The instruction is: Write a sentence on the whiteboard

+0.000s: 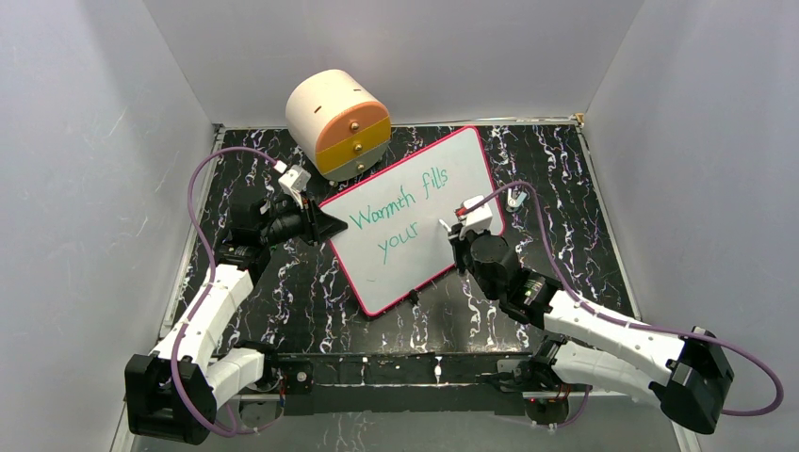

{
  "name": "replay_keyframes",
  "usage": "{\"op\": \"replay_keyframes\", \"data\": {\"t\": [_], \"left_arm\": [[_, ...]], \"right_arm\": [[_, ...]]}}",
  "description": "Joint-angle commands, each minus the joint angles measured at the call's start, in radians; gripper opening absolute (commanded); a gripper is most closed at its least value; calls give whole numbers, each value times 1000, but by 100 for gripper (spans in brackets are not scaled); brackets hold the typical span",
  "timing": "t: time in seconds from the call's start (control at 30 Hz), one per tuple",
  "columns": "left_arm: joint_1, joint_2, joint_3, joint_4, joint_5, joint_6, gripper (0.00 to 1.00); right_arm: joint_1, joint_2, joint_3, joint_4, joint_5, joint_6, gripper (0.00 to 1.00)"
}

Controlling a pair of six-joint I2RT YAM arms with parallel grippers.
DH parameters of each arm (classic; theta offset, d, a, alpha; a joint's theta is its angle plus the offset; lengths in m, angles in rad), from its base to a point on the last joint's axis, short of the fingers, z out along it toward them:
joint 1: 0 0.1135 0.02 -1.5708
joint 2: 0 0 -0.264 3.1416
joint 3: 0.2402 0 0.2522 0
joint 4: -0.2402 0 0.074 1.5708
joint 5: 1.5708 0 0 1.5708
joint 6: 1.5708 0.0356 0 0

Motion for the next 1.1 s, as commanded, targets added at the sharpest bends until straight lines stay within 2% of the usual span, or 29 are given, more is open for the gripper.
{"op": "replay_keyframes", "data": {"t": [0.0, 1.07], "left_arm": [[-18, 54, -57, -171, -130, 160, 0], [-22, 56, -59, -169, -118, 163, 0]], "right_arm": [[-12, -12, -5, 72, -38, 12, 0], [-52, 43, -3, 153, -88, -5, 0]]}}
